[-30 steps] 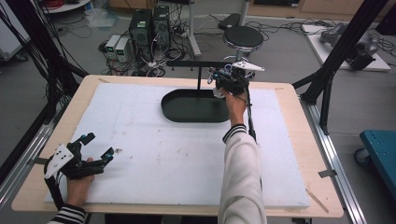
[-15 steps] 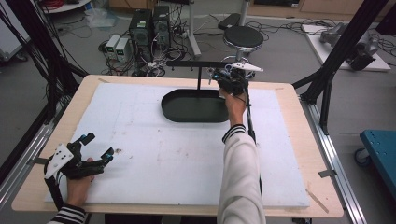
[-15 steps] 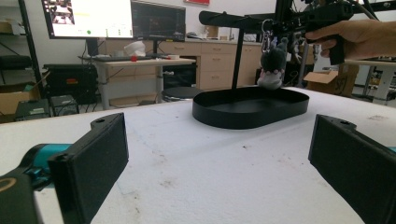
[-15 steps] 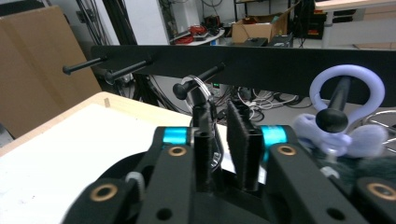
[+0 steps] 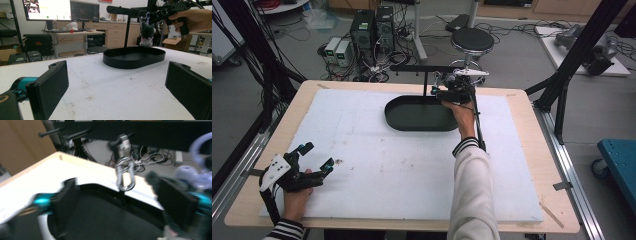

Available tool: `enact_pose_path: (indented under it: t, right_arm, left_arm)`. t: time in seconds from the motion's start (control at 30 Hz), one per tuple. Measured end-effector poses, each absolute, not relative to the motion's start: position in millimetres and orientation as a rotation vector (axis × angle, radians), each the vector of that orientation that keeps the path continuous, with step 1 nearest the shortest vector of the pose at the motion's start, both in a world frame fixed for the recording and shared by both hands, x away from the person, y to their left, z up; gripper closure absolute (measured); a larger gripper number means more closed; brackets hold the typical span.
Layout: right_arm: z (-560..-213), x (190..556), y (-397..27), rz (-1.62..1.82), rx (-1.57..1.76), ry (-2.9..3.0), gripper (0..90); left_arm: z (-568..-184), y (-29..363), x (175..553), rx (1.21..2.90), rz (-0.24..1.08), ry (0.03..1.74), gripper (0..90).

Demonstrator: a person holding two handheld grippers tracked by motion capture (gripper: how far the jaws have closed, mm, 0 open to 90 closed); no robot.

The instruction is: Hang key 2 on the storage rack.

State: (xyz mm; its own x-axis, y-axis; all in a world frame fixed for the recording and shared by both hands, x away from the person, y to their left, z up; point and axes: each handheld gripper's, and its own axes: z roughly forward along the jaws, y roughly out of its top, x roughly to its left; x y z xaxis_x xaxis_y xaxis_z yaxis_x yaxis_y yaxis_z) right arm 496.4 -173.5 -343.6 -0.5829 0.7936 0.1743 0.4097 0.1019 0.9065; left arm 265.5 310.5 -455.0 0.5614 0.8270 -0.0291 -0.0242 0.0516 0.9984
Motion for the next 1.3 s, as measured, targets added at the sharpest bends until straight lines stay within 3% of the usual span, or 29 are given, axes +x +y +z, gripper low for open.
enact_pose_path:
  t: [0.07,0.1,0.4,0.67,0.97,1.3]
  right_arm:
    - [-342.9,493.3,-169.1,1.49,1.161,2.084,1.3]
    - [-341.8,491.2,-166.8,1.49,1.142,2.116,0.6]
    - [-333.0,450.5,-178.9,1.561,0.994,2.032,0.6]
    - [-340.2,377.4,-224.0,1.575,0.88,1.944,0.6]
    - [-375.8,297.6,-262.9,1.575,0.83,1.818,0.6]
    - [-434.0,270.5,-277.2,1.6,0.856,1.701,0.6]
  left_arm:
    - [-455.0,310.6,265.6,1.377,0.751,0.757,5.3]
    - [-455.0,310.4,265.8,1.376,0.751,0.758,5.3]
    - [-455.0,309.7,265.5,1.377,0.754,0.757,5.3]
    - [-454.8,309.6,265.9,1.383,0.753,0.758,5.3]
    - [-454.9,309.2,265.0,1.383,0.762,0.751,5.3]
    - [-455.0,308.6,264.7,1.38,0.766,0.746,5.3]
